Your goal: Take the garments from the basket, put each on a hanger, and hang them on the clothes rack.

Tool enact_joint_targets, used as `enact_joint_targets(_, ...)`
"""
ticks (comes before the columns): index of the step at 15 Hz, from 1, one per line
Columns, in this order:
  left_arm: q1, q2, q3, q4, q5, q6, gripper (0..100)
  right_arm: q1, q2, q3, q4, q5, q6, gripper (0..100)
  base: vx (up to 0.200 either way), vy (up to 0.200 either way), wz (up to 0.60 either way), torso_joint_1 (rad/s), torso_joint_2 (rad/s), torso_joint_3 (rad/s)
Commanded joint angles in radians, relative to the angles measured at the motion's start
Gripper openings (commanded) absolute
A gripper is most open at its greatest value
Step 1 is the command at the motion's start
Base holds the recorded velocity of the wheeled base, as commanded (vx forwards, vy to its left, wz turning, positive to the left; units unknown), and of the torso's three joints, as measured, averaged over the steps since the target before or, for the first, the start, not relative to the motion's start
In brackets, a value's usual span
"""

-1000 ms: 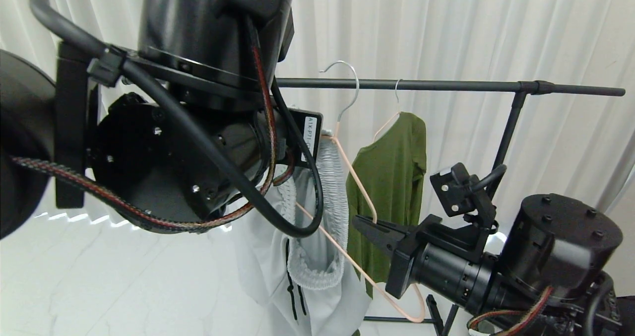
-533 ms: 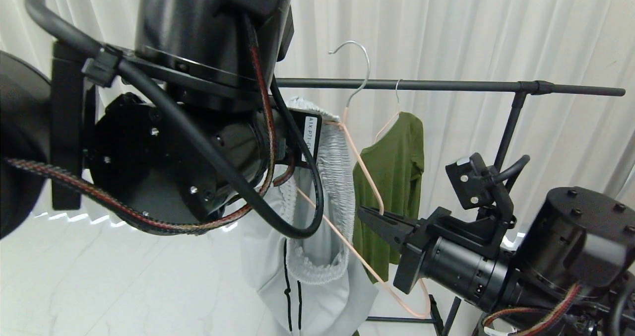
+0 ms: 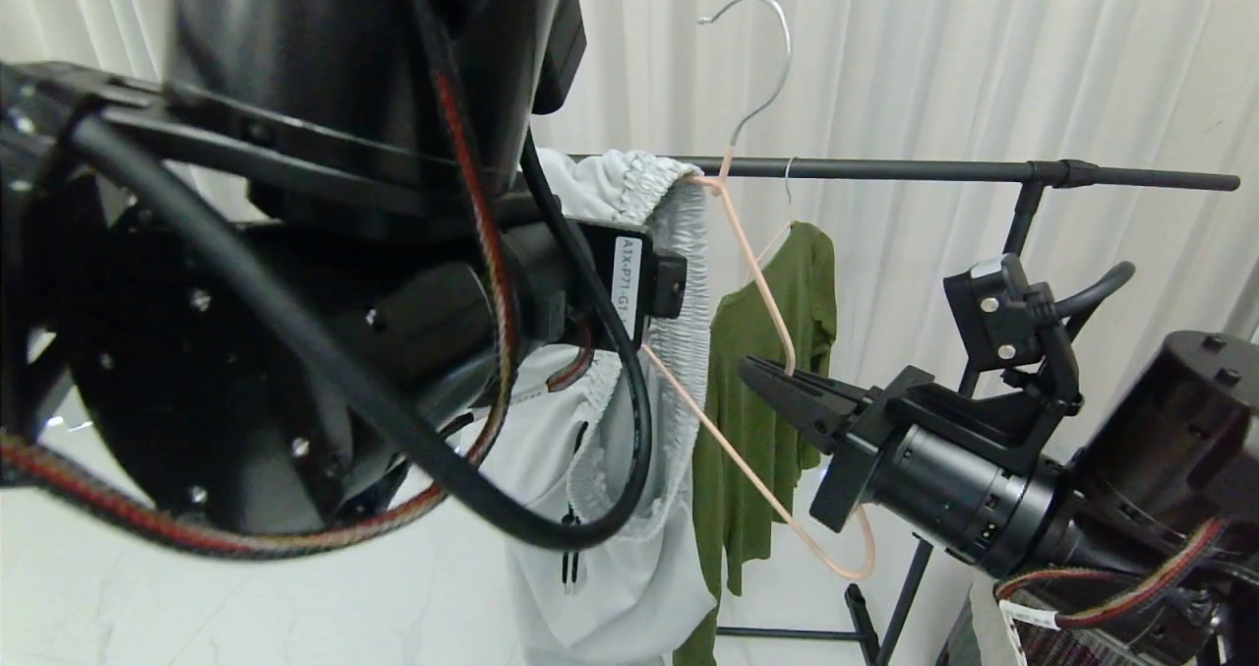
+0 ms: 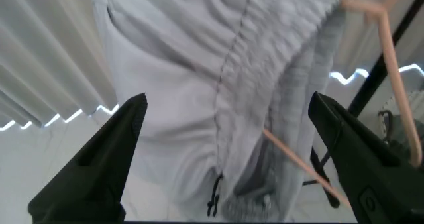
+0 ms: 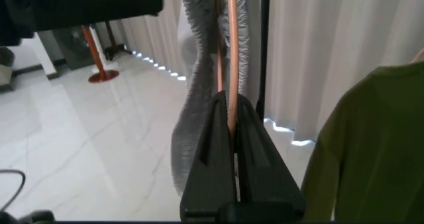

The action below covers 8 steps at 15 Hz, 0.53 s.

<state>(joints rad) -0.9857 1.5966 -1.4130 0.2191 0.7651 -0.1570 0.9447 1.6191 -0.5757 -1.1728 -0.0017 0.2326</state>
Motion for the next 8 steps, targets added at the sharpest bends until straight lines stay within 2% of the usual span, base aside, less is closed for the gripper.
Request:
enact_joint_targets(1,-0.017,-0.058,0.077,0.000,0.002,0.001,100,-0.020,-0.033,0.027,0.001,0.002,-0.024,0,0.000,0.000,0.00,0.000,0.00,0.000)
enact_joint_targets(3,-0.019,-0.161,0.187,0.000,-0.004,0.010,100,-0.029,-0.076,0.094,0.001,0.028,-0.045,0,0.000,0.000,0.00,0.000,0.00,0.000)
enact_joint_targets(4,-0.017,-0.227,0.236,0.000,-0.013,0.051,100,-0.029,-0.108,0.139,0.001,0.051,-0.048,0,0.000,0.000,0.00,0.000,0.00,0.000)
enact_joint_targets(6,-0.008,-0.349,0.304,0.000,-0.119,0.160,100,-0.029,-0.165,0.206,0.001,0.104,-0.065,0,0.000,0.000,0.00,0.000,0.00,0.000)
enact_joint_targets(7,0.013,-0.420,0.344,0.000,-0.230,0.258,100,-0.029,-0.196,0.246,0.001,0.135,-0.079,0,0.000,0.000,0.00,0.000,0.00,0.000)
enact_joint_targets(8,0.055,-0.458,0.374,-0.001,-0.308,0.340,100,-0.029,-0.217,0.281,0.001,0.161,-0.096,0,0.000,0.000,0.00,0.000,0.00,0.000)
